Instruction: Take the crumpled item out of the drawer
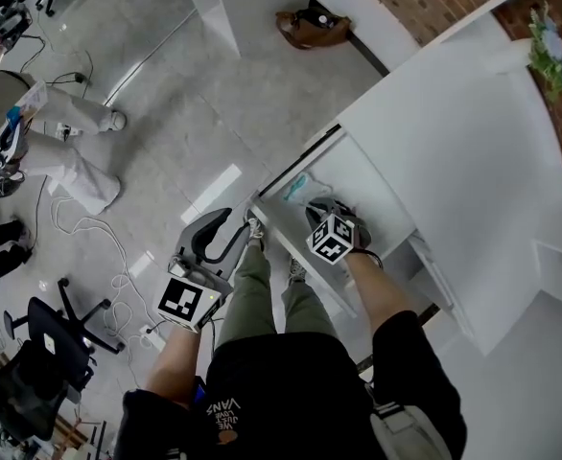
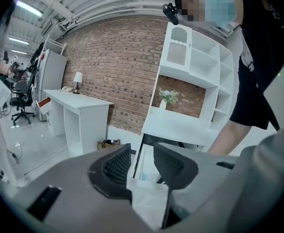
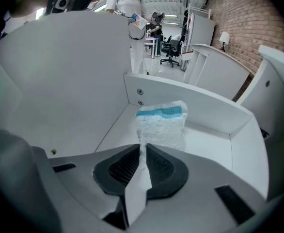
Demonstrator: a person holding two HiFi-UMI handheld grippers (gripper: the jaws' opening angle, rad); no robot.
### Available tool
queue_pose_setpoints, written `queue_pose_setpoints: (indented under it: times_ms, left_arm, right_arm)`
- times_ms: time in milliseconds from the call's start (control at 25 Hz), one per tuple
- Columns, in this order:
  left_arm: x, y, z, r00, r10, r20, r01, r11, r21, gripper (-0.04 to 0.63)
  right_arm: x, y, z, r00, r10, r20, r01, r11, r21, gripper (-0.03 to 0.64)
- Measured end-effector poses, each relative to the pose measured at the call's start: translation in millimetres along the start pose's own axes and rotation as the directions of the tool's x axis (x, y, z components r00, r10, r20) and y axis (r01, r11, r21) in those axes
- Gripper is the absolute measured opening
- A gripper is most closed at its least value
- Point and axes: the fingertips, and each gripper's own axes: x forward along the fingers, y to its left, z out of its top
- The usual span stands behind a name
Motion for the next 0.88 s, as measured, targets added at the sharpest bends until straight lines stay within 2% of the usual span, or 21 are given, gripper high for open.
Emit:
queue_pose_setpoints:
  times_ms: [160,560,880]
  left_arm:
    - [0.7,-3.7,-2.1,1.0,-0.006,-0.006,0.007,1.0,0.006,0.126]
    - [-11.4,-17.7,10.5,0.999,0.009,0.052,-0.01,1.0,0.012,0.126]
    - [-26.6,-32.2,22.3,0.994,0.04,0.101,-0.043,0.999,0.027,0.126]
  right_arm:
    - [-11.1,-7.7,0.7,0.999,-0.027,0.017,0.026,0.998,0.051,0.018]
    - [-66.3,-14.7,21.0,0.987,-0.102,0.126,0.081,0.983,0.165,0.014]
    - [-135.7,-8.8,49.2,0.946,-0.178,0.272,0.117,0.967,0.228,0.014]
